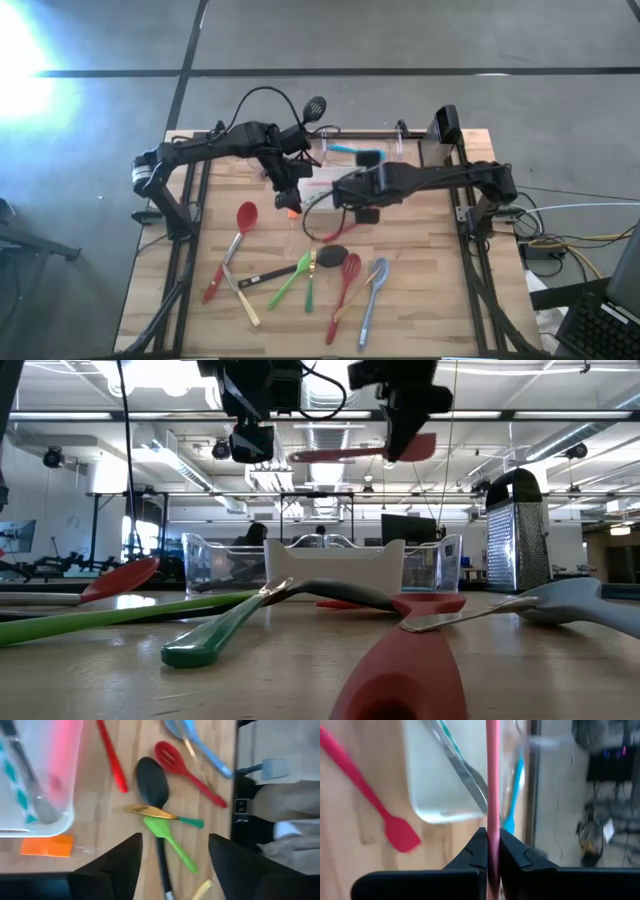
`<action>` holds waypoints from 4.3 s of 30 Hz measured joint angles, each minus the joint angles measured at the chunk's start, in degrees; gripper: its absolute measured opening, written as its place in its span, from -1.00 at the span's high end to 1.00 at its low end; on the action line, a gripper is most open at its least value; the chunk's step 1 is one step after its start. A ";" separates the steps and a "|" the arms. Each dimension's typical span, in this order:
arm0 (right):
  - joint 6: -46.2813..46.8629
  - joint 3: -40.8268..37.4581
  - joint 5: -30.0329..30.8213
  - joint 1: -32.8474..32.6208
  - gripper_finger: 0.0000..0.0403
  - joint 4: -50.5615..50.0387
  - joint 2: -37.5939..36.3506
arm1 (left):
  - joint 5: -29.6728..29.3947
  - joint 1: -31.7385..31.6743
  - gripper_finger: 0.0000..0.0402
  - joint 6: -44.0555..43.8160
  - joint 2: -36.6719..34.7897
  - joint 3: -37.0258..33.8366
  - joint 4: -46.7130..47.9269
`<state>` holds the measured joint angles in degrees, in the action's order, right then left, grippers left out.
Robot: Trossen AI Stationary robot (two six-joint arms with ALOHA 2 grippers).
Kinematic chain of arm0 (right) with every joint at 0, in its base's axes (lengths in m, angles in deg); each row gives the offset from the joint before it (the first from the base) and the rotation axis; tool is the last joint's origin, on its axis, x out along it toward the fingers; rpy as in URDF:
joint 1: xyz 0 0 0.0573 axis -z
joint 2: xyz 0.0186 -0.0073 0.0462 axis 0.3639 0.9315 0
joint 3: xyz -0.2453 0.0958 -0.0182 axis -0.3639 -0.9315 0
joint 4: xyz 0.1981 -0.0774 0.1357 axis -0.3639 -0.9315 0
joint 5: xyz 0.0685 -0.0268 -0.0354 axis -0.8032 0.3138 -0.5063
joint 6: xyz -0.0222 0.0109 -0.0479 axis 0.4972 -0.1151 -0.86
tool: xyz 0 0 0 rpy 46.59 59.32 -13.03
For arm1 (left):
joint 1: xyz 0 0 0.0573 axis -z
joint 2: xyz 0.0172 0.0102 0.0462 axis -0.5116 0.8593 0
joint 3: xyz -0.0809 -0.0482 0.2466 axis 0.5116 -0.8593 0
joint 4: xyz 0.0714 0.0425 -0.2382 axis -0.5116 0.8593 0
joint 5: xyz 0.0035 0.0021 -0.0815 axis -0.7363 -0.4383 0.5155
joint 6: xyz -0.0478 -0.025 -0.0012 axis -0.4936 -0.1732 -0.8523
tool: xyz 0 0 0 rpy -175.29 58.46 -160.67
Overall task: Pick & Place Kitchen Items
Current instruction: Put the pink spatula into the right transparent bin, then adjust the white bin
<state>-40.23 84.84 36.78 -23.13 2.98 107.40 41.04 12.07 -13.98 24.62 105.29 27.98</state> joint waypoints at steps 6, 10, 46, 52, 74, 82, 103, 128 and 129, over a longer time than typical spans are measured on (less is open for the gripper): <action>0.37 -6.08 -0.50 5.57 0.95 -0.48 -3.94 | -4.44 -0.09 -0.19 3.65 -0.07 -0.11 1.20; -2.22 -11.07 -1.87 12.33 0.95 5.70 -7.39 | -7.82 -0.05 -0.18 6.29 -0.17 -0.11 -0.08; -13.40 -21.02 -21.32 36.83 0.95 29.43 -0.72 | -30.08 13.13 -0.18 8.26 -19.54 -45.34 -84.00; -14.47 -21.07 -22.07 37.46 0.95 31.14 1.97 | -30.20 14.01 -0.18 7.99 -28.56 -52.75 -90.40; -17.41 -20.77 -23.30 39.69 0.92 35.71 10.40 | -30.26 13.99 -0.18 6.36 -37.67 -60.22 -96.18; -17.40 -20.96 -21.51 39.68 0.67 36.72 7.85 | -30.26 13.99 -0.18 2.98 -37.63 -60.24 -94.51; -7.98 -21.05 -48.33 29.25 0.58 38.94 -8.69 | -30.74 13.94 -0.18 0.04 -37.50 -62.38 -93.43; -4.15 -21.20 -47.47 9.53 0.96 54.67 8.99 | -32.56 13.92 -0.18 -1.71 -37.50 -62.38 -94.24; -4.03 -21.20 -47.83 9.54 0.96 55.23 9.62 | -32.65 13.92 -0.18 -1.71 -37.50 -62.38 -94.26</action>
<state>-44.26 63.64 -11.05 -13.59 58.21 117.02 8.38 25.99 -15.69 -12.88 42.91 -66.28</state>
